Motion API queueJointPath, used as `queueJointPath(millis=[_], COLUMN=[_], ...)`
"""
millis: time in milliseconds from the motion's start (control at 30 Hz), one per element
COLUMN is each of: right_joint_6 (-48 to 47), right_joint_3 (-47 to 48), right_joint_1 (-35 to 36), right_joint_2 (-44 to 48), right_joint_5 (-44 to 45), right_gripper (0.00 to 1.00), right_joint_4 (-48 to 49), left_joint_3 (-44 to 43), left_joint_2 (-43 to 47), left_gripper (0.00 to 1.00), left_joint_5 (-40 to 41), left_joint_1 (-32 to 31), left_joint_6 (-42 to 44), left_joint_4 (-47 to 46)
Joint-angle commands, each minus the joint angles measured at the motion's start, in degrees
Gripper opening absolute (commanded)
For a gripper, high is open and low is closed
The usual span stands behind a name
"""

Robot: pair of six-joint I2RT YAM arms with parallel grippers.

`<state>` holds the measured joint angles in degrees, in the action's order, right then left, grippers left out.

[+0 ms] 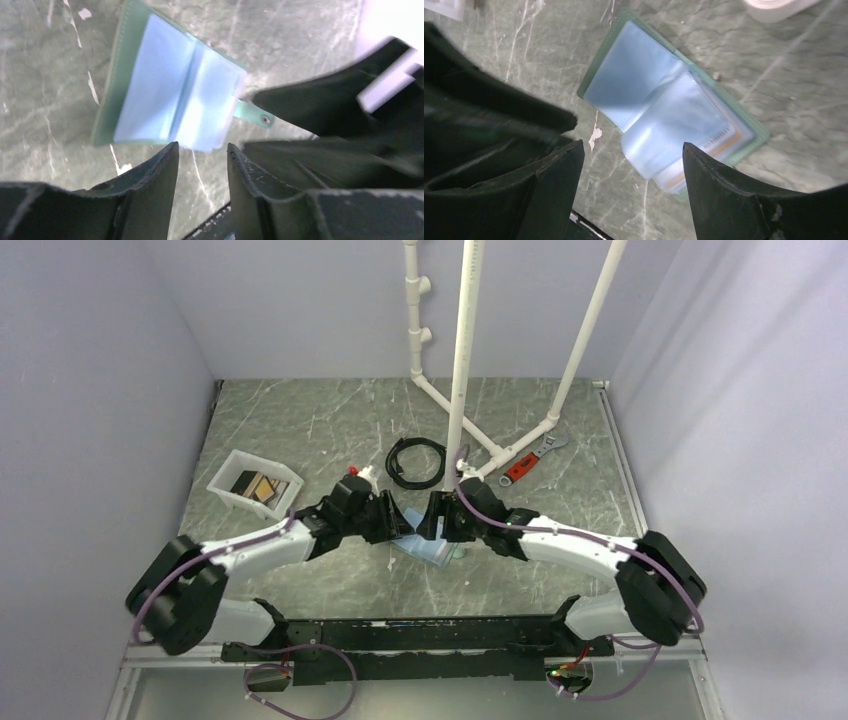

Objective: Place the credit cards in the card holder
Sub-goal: Open the card holder at the center of the board.

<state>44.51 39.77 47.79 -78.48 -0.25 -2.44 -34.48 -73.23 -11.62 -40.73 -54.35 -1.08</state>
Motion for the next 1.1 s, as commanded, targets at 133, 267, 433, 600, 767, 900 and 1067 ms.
queueJointPath(millis=[133, 267, 433, 600, 767, 900, 1067], right_joint_6=[4.26, 5.21, 6.65, 7.23, 7.26, 6.86, 6.16], right_joint_3=[-6.8, -7.39, -8.76, -9.48, -9.16, -6.94, -1.71], right_joint_1=[-3.4, -3.32, -3.32, -3.33, -3.23, -2.89, -0.64], right_joint_2=[7.6, 5.22, 3.11, 1.31, -1.13, -4.74, -7.92], right_joint_5=[-3.91, -6.13, -6.16, -5.55, -5.81, -7.16, -6.13], right_gripper=[0.71, 0.63, 0.56, 0.56, 0.56, 0.58, 0.59], right_joint_4=[6.04, 8.59, 10.21, 10.44, 12.28, 14.86, 17.47], left_joint_3=[-2.54, -0.88, 2.7, 4.92, 5.45, 5.71, 6.34], left_joint_2=[-10.25, -12.33, -12.37, -11.05, -10.44, -9.99, -6.03], left_gripper=[0.39, 0.35, 0.33, 0.33, 0.33, 0.33, 0.38], left_joint_5=[0.82, 1.92, 1.67, 1.92, 1.75, 1.02, 0.4], left_joint_1=[1.52, 1.61, 1.61, 1.56, 1.6, 1.6, 1.56], left_joint_6=[2.52, 1.68, -0.18, -0.75, -1.02, -1.19, -1.3], left_joint_4=[-2.94, -3.32, -6.62, -7.09, -7.23, -7.58, -6.73])
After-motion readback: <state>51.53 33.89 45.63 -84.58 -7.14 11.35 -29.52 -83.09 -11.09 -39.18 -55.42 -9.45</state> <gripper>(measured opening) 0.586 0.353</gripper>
